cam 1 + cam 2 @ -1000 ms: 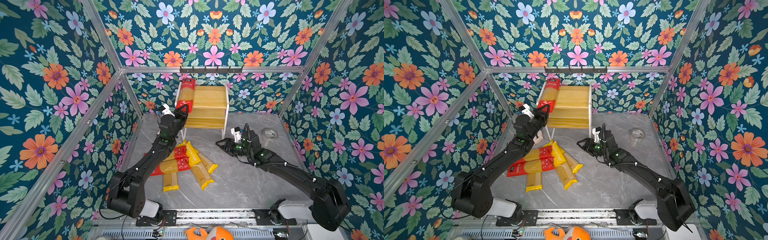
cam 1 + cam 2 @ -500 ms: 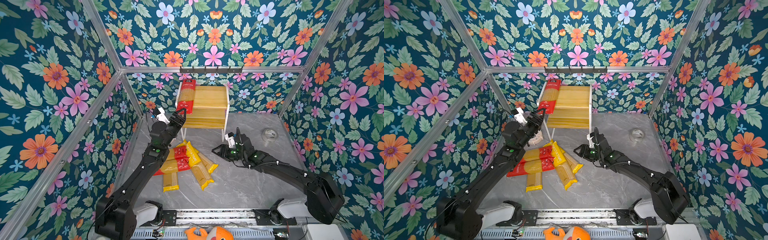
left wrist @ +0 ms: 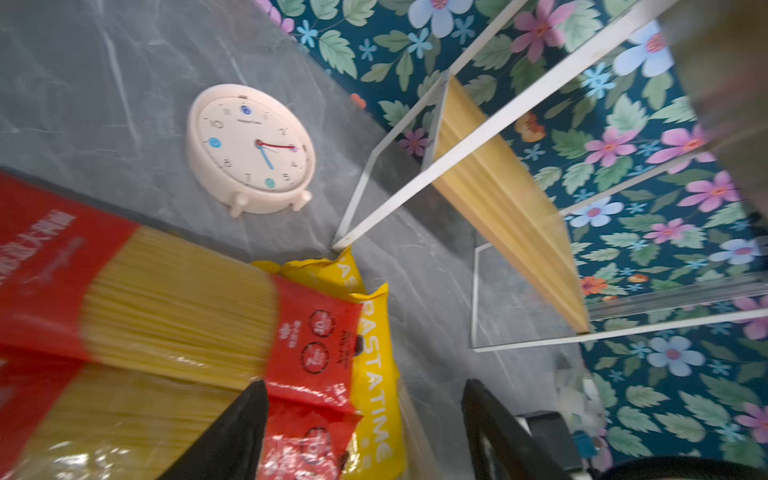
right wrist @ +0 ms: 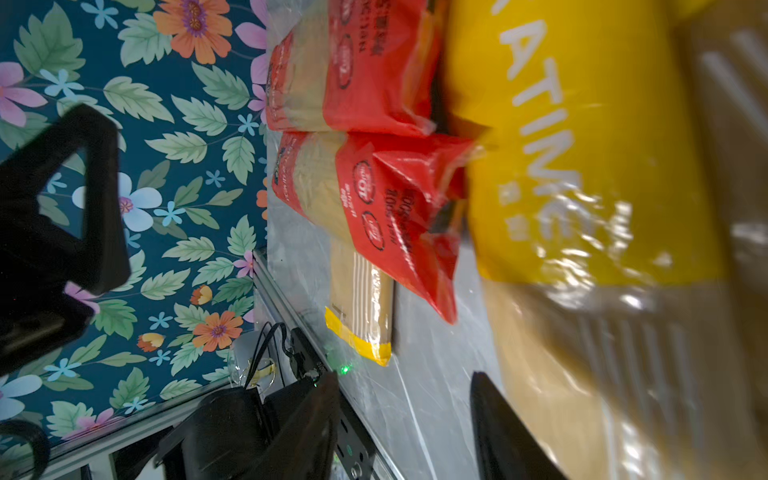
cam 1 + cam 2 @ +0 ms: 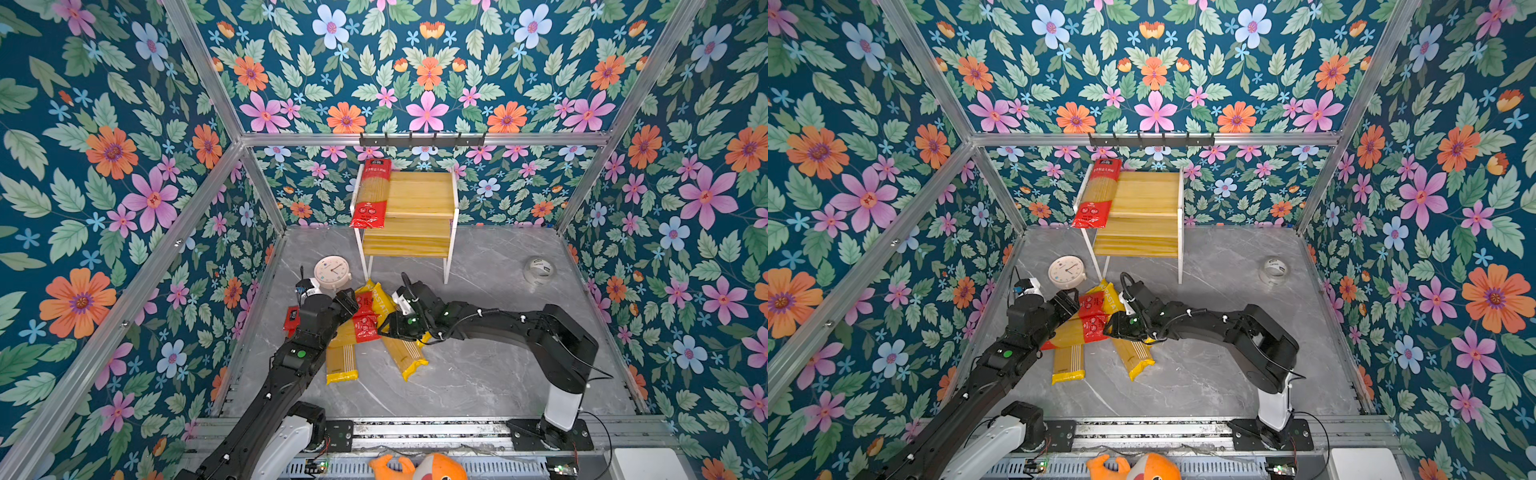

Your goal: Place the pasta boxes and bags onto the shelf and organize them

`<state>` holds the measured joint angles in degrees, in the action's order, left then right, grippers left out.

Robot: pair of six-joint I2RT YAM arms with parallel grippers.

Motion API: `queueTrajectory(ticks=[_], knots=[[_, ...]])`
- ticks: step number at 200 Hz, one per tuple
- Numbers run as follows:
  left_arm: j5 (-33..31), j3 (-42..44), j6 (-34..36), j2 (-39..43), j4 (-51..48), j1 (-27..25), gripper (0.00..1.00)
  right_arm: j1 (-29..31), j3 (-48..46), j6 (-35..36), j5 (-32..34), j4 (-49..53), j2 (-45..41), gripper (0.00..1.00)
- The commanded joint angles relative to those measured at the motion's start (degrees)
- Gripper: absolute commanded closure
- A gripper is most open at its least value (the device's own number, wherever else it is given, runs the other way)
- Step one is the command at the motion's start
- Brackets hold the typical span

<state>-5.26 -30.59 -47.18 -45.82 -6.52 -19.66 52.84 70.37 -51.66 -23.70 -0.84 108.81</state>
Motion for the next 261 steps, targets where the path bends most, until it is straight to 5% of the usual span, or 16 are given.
queueTrajectory(ticks=[1,56,93,157,212,261], knots=[[-3.0,0.4,3.1,0.5,-2.0,0.0,0.24,0.5,3.1,0.9,0.4,3.1,3.4,0.49],[-2.0,0.4,3.6,0.1,-2.0,0.0,0.23,0.6,9.4,2.4,3.2,5.6,9.3,0.52],[-1.9,0.9,3.3,1.6,-2.6,0.0,0.24,0.6,9.9,1.9,0.9,3.5,10.9,0.72],[-0.7,0.8,2.2,1.4,-1.3,-0.1,0.24,0.0,0.7,4.0,-0.4,2.9,-2.1,0.98],[3.5,0.8,1.7,-2.6,4.4,-1.4,0.25,-2.9,-8.0,6.5,2.7,6.9,-12.1,1.0],[0.0,0.2,2.6,-7.6,7.5,-10.6,0.25,-15.6,-20.4,6.5,0.8,7.4,-22.1,1.0]])
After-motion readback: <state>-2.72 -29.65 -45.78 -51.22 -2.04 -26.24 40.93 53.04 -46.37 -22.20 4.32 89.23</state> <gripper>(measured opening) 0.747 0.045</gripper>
